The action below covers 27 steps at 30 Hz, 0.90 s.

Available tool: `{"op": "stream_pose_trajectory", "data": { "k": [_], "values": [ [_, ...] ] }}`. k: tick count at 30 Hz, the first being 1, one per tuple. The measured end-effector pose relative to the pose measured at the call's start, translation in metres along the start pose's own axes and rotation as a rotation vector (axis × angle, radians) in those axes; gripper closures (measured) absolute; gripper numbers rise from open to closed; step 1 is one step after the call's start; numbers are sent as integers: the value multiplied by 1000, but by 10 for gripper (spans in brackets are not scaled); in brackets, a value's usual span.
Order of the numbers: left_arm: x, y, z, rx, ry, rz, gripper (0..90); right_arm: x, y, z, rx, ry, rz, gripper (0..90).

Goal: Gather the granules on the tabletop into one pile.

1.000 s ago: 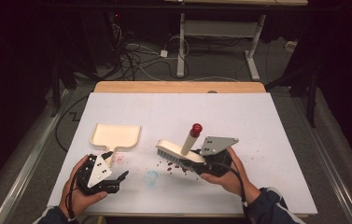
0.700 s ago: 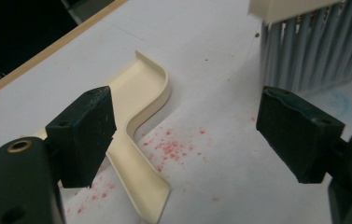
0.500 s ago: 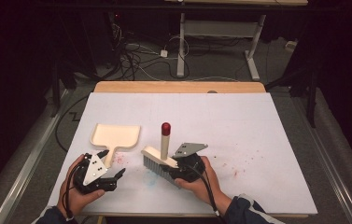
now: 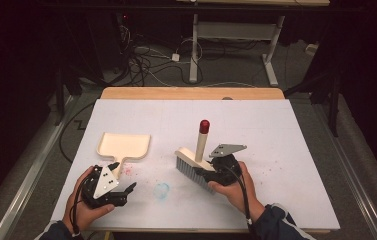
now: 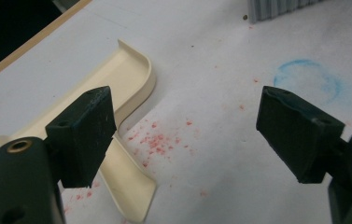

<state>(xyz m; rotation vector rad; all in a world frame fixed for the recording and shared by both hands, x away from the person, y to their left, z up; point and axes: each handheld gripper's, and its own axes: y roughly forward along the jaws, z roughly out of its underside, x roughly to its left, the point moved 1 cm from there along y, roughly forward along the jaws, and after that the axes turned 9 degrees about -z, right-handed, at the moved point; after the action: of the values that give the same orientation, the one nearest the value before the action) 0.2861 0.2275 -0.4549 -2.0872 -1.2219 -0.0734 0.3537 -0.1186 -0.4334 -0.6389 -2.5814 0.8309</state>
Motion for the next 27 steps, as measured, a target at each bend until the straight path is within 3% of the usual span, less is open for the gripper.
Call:
{"op": "stream_pose_trajectory", "data": {
  "k": [8, 11, 16, 20, 23, 27],
  "values": [
    [0, 0, 0, 3, 7, -2, 188, 2, -35, -3, -65, -130, -93, 675],
    [-1, 0, 0, 5, 8, -2, 188, 6, -48, 5, -46, -205, -140, 675],
    [-3, 1, 0, 11, 19, 4, 189, 12, -54, 27, 55, -313, -204, 675],
    [-4, 3, -1, 13, 28, 10, 189, 9, -54, 41, 115, -355, -247, 675],
    [-5, 4, -2, 16, 29, 14, 188, 0, -53, 43, 114, -396, -263, 675],
    [-6, 6, -3, 12, 31, 25, 189, -21, -49, 38, 98, -368, -266, 674]
  ]
}}
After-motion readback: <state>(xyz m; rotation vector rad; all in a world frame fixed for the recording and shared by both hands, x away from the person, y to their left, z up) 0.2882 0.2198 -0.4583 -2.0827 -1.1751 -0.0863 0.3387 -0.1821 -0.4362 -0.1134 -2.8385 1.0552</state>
